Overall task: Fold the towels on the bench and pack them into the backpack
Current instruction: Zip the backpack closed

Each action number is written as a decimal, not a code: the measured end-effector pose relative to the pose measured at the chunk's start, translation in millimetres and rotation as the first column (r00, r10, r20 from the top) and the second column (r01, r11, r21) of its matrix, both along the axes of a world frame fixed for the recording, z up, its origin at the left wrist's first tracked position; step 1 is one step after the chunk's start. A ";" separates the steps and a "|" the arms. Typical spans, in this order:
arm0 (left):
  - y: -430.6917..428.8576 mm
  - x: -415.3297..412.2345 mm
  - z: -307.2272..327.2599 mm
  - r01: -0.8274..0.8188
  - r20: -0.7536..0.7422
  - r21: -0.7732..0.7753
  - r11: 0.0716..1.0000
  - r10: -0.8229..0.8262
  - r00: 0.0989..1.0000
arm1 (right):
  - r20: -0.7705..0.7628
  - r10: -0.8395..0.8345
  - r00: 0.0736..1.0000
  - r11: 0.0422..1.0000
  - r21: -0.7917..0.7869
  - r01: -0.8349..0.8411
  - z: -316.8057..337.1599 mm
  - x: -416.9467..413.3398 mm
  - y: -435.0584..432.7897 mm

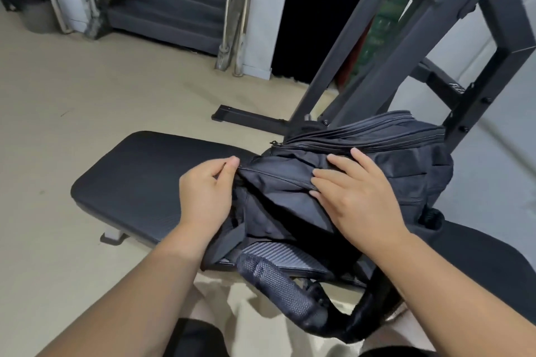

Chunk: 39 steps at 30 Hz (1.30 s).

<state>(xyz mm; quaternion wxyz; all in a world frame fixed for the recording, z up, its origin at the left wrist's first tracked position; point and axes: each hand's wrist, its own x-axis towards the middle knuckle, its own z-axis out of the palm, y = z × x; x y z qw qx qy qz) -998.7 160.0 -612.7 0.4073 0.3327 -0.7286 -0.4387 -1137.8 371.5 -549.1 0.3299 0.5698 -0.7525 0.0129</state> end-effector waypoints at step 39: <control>128.5 -36.2 18.5 0.436 0.611 -0.418 0.798 -0.109 0.784 | 0.491 -0.381 0.783 0.884 -0.054 0.464 54.4 -61.0 38.4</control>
